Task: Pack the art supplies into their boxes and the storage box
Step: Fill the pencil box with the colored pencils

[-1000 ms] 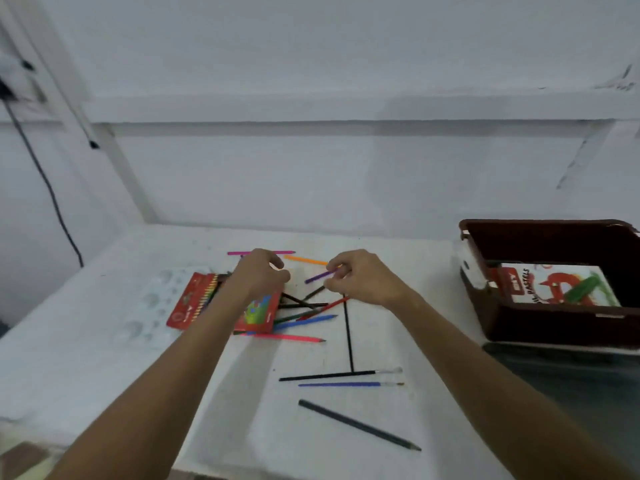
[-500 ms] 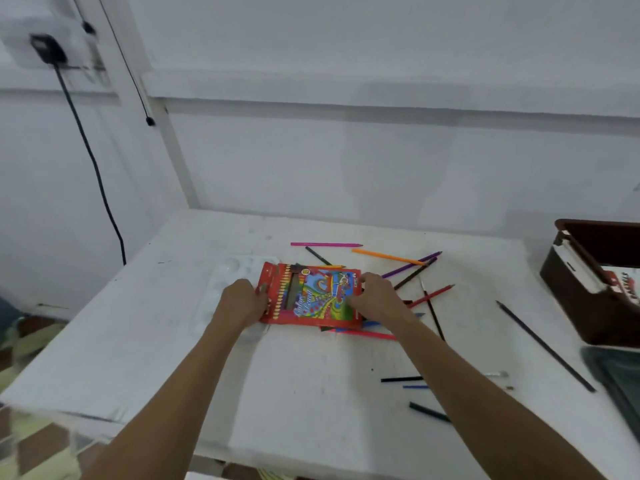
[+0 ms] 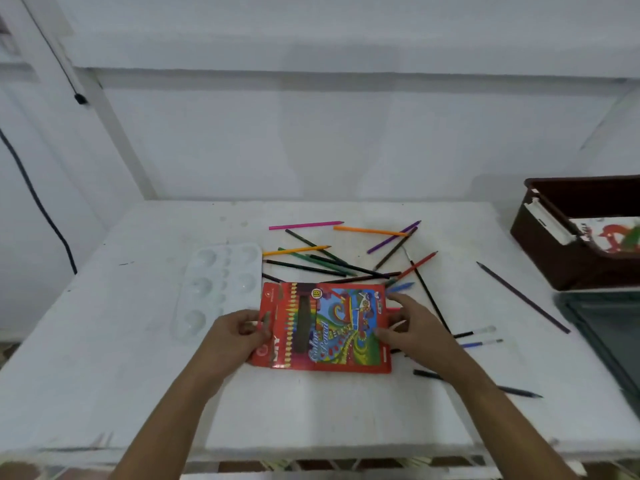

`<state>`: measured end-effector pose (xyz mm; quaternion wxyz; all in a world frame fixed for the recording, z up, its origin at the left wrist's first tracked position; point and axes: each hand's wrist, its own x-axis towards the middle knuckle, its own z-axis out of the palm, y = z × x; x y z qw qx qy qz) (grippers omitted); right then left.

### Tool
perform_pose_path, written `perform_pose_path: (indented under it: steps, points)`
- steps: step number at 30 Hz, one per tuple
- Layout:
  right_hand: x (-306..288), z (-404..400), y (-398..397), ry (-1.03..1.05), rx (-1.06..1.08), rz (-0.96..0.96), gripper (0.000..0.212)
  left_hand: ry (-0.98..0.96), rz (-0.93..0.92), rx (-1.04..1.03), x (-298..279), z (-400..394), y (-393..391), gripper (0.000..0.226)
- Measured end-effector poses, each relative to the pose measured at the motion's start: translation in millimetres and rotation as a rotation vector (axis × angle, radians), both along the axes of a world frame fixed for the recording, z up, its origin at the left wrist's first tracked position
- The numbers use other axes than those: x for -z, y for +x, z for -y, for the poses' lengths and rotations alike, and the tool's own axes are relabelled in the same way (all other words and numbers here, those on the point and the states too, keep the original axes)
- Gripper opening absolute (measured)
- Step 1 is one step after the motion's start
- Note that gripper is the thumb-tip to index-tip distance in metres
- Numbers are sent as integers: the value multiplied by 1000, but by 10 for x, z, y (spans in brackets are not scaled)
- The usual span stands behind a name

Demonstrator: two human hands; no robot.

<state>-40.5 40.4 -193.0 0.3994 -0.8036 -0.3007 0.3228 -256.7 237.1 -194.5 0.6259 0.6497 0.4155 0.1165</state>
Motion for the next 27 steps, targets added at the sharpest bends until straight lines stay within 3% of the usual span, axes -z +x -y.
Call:
perform_pose_path:
  steps: [3,6,10,13,15,20,27]
  points:
    - [21,41,17,-21,25,89,70,91,-27,8,-7,7,85,8]
    - [-25,22,36,-109,-11,316,88,443,-319,181,-24,-49,199,12]
    - [-120,-112,-143,-252,-365,455,120,774,-644,226,-143,-210,464,28]
    - [3,-263,-232,-381,-553,543,137,927,-573,237,-194,-478,833,30]
    - [91,-349,-208,-395,-597,598,141,988,-530,362,-182,-670,1109,36]
    - [98,-459,-59,-410,-583,612,138,1084,-582,691,-119,-938,1550,46]
    - [23,-337,140,-355,-543,578,130,1079,-486,748,-33,-945,1752,30]
